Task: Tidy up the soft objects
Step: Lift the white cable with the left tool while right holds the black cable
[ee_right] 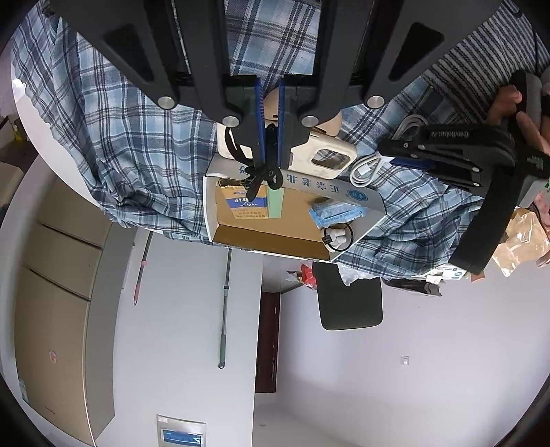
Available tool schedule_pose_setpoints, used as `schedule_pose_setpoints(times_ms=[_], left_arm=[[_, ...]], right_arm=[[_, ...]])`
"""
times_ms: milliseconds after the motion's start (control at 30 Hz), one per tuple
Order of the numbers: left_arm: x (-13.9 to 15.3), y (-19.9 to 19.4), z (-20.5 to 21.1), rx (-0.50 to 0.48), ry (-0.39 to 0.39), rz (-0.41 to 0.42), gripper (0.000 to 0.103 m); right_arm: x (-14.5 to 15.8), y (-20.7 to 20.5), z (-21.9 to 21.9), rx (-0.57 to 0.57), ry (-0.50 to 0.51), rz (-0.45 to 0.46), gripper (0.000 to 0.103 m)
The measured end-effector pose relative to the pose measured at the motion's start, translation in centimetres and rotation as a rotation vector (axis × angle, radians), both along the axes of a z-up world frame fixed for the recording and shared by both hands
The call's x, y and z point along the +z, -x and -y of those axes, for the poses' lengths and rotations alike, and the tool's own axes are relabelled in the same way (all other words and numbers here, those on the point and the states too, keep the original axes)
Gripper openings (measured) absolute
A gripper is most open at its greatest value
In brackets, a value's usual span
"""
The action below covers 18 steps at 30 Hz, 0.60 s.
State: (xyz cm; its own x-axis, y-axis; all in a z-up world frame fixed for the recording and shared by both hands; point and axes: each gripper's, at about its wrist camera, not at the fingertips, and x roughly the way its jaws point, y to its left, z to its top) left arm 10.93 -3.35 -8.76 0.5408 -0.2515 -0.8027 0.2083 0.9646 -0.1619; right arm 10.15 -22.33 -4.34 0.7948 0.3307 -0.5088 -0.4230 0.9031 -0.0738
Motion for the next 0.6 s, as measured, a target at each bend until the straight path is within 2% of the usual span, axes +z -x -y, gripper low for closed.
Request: schedule_pose_setpoints(times_ms=[133,267,367,467,600], left_arm=[[-0.3,-0.8,-1.7,0.068,0.071,-0.040,0.019],[-0.6,-1.5,-4.0,0.129,0.180,-0.080,0.019],[-0.1,-1.1,-4.2,0.126,0.198,-0.052,0.019],[1.5,0.0,-4.0,0.104,0.196,0.064,0.019],[4.9,2.8,-2.7,0.062,0.128,0.320,0.019]], right_arm=[[0.0,0.1,-0.1,0.000,0.004,-0.002,0.006],[0.0,0.1,0.0,-0.003,0.002,-0.003,0.006],[0.0,0.1,0.0,-0.005,0.000,0.003,0.006],[0.2,0.4,0.1,-0.006,-0.005,0.015,0.006],[0.3,0.6,0.2,-0.003,-0.009,0.031,0.006]])
